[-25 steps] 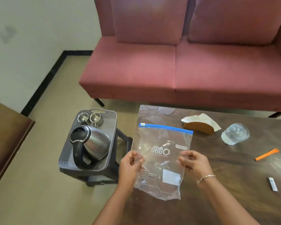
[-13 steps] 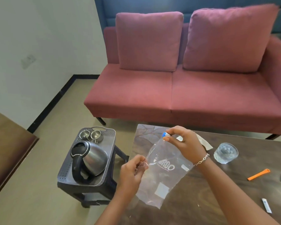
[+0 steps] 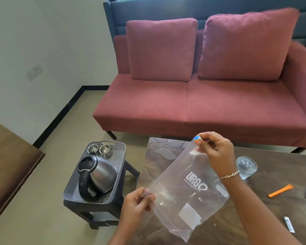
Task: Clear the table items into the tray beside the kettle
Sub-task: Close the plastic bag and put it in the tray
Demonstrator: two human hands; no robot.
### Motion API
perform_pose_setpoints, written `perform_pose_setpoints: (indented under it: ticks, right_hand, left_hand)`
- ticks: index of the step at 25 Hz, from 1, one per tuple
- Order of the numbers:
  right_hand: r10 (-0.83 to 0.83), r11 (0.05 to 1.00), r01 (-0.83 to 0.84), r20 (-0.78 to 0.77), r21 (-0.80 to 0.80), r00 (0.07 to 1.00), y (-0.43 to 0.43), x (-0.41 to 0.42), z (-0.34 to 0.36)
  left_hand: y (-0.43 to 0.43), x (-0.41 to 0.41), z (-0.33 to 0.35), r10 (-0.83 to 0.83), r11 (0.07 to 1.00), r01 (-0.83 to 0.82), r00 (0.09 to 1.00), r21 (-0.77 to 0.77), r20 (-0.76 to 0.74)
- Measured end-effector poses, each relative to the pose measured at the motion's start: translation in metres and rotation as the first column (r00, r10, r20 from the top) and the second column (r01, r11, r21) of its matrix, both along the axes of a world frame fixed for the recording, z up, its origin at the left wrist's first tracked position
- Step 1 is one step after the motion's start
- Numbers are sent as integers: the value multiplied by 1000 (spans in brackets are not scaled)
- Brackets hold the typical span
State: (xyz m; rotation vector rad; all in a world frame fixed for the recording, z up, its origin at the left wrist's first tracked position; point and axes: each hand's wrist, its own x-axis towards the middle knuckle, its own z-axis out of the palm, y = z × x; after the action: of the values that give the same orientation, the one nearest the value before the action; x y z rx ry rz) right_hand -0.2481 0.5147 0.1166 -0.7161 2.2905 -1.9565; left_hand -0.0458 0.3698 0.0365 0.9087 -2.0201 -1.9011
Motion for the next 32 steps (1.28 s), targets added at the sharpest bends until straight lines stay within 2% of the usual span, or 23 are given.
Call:
perform_pose_setpoints:
  ticks: [2, 3, 5, 7, 8, 10, 12, 14, 18, 21, 27, 32]
  right_hand:
    - [4, 999, -2, -57, 43, 998, 4, 2, 3]
    - [25, 998, -18, -101, 68, 995, 5, 4, 5]
    - [67, 993, -42, -228, 113, 971, 5, 11, 11]
    - [103, 981, -32, -372, 192, 923, 4, 24, 18]
    - [125, 970, -19, -431, 241, 894, 4, 31, 21]
    - [163, 949, 13, -524, 316, 836, 2, 42, 24]
    - [181, 941, 26, -566, 337, 804, 0, 52, 27]
    - [180, 940, 35, -582, 338, 793, -1, 57, 31]
    - [189, 941, 19, -573, 337, 798, 1, 59, 33]
    - [209, 945, -26, -542, 326, 814, 4, 61, 34]
    - [317, 924, -176, -422, 340, 849, 11, 56, 36]
    - [283, 932, -151, -400, 330, 872, 11, 58, 34]
  left_hand:
    - [1, 2, 2, 34, 999, -34, 999, 29, 14]
    - [3, 3, 5, 29, 999, -28, 999, -17, 39]
    - [7, 2, 19, 38, 963, -10, 994, -268, 99]
    - [16, -7, 49, 66, 872, -65, 998, -486, -15]
    - [24, -14, 66, 55, 863, -107, 991, -494, -119]
    - [38, -32, 91, 11, 875, -147, 959, -461, -285]
    - [49, -47, 106, -33, 889, -138, 931, -436, -363]
    - [55, -56, 111, -32, 931, -136, 894, -339, -447]
    - [56, -59, 105, 110, 985, -164, 845, -57, -523]
    - [56, -59, 100, 161, 984, -177, 822, 24, -547]
    - [53, -61, 96, 75, 997, -70, 800, 32, -596]
    - [60, -67, 90, 85, 989, -139, 822, -53, -563]
